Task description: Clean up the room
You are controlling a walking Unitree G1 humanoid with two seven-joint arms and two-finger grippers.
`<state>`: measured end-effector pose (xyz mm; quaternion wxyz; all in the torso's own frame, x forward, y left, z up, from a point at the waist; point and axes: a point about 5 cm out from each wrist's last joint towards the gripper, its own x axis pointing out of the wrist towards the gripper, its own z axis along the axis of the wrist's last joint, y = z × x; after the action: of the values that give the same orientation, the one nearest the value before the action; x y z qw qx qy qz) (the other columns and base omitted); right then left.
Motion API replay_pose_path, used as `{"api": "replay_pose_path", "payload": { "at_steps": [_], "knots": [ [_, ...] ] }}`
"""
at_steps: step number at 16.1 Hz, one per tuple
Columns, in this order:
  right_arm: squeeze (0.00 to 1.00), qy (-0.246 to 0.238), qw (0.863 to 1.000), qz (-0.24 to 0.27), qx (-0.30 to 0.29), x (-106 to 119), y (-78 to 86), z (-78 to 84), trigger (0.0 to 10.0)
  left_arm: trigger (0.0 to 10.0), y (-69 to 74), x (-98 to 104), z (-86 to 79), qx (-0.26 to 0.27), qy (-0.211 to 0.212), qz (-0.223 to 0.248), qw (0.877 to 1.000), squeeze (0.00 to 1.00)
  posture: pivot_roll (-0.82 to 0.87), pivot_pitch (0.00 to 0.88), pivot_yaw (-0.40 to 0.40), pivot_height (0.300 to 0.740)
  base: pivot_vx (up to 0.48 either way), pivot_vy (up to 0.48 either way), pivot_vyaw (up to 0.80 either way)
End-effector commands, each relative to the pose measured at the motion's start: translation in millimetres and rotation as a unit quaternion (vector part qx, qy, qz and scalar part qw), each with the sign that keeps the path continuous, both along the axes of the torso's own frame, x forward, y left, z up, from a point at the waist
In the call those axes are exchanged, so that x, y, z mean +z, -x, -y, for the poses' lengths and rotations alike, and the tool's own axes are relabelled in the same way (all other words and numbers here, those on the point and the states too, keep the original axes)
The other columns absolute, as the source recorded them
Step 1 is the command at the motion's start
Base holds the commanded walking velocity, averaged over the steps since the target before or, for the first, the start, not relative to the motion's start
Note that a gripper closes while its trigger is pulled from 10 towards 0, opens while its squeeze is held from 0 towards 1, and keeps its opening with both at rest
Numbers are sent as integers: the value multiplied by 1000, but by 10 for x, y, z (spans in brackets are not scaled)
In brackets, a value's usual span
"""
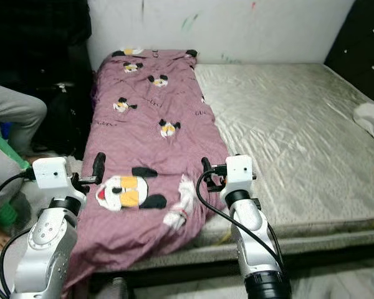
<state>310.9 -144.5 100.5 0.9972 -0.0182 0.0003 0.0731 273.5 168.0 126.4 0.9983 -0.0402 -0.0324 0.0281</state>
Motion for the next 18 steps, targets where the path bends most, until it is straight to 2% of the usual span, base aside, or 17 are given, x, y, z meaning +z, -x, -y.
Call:
{"api": "replay_pose_path", "payload": {
  "at_steps": [1,3,6,11,13,18],
  "knots": [
    [0,-1,1000,3,0,34,-11,10,10000,10000,11,-11,-7,4,-5,-6,1000,0,8,36,-40,614,0,0,0],
    [0,-4,1000,0,3,24,-20,13,10000,10000,6,-15,33,-1,-8,-8,1000,0,15,35,-40,593,0,0,0],
    [0,-4,1000,1,10,38,-61,-6,10000,10000,-40,47,17,-4,-11,2,1000,0,24,33,-42,593,0,0,0],
    [0,-3,1000,4,18,54,-97,-17,10000,10000,-35,54,50,-6,-4,4,1000,0,27,24,-48,593,0,0,0],
    [0,18,999,12,27,78,-119,-31,10000,10000,-36,53,70,-11,1,5,1000,0,26,21,-47,593,0,0,0],
    [0,13,999,18,31,91,-122,-55,10000,10000,-55,101,112,-35,14,19,999,0,17,19,-41,593,54,0,570]
  ]
}}
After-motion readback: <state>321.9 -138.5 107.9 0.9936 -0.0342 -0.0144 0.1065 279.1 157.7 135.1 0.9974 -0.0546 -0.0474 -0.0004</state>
